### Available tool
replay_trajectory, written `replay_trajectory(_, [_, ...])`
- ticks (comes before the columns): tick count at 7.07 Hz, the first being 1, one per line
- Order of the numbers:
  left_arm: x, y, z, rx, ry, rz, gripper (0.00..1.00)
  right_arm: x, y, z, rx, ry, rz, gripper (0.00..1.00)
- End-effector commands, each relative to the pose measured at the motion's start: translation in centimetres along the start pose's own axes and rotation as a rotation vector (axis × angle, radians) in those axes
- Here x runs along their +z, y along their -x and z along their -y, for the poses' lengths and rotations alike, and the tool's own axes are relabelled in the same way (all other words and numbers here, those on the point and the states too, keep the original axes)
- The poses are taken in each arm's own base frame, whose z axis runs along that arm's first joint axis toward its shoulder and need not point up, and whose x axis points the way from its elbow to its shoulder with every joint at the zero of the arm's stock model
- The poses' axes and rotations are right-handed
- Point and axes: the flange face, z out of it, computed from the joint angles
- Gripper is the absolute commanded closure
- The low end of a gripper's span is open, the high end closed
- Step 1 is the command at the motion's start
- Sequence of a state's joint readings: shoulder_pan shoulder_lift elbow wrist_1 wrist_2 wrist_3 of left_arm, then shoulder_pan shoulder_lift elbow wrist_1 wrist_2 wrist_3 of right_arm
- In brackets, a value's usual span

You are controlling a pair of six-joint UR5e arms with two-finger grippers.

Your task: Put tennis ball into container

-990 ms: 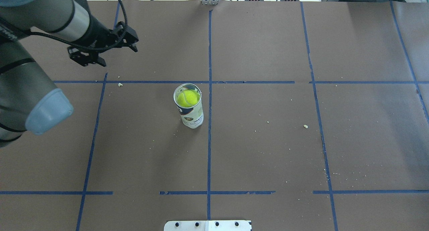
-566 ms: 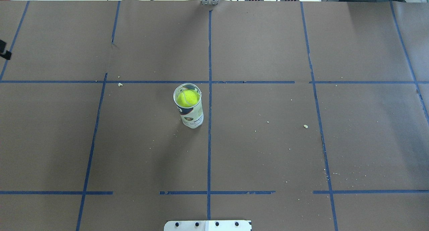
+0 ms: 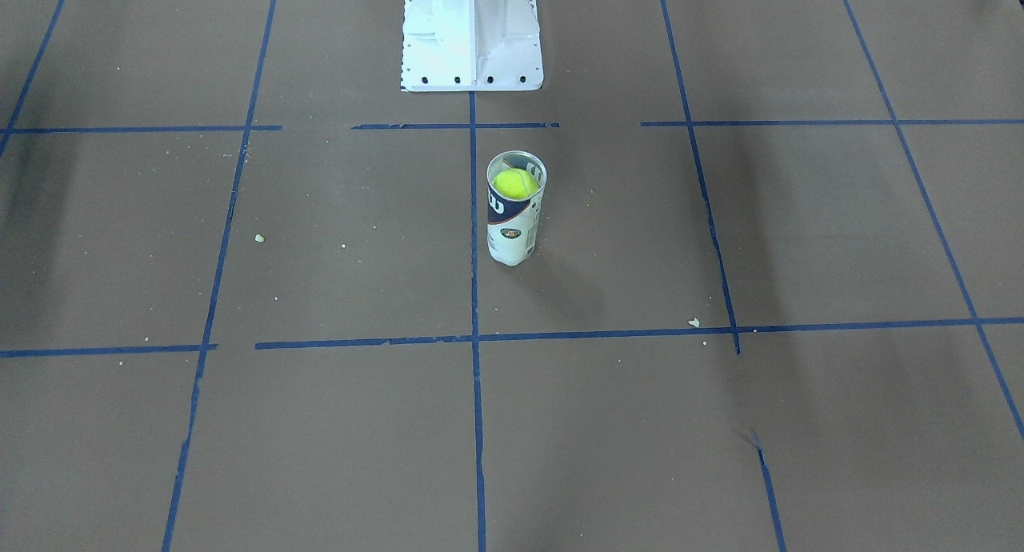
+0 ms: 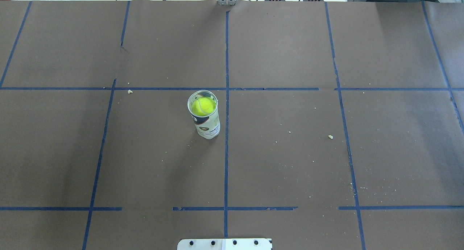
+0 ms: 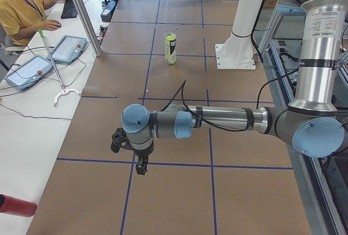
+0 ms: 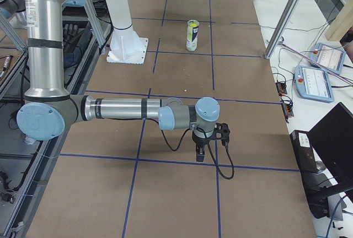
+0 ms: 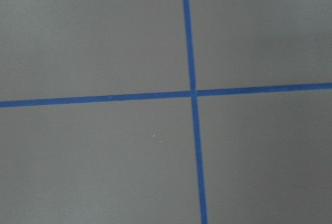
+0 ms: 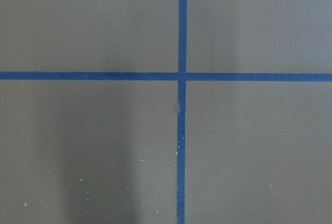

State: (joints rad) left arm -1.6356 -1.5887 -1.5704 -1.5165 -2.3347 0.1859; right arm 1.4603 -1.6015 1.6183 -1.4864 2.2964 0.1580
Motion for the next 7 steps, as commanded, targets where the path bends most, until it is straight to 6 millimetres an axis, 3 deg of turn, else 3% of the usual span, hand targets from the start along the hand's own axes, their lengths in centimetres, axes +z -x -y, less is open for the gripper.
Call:
replay_trajectory(1, [1.2,1.7,-2.5,0.009,0.023,0.0,0.0,0.0,-0.1,-0.1,0.001,0.001,0.0,0.0])
replay_trajectory(2, [1.4,1.5,-3.4,-0.002,0.024,-0.007,0.0,0.0,0.0,0.0,0.0,0.0,0.0,0.0])
replay_trajectory(7, [-1.6,-1.1,-1.6,0.039,-0.026,0.002,0.0,0.0,0.0,0.0,0.0,0.0,0.0,0.0])
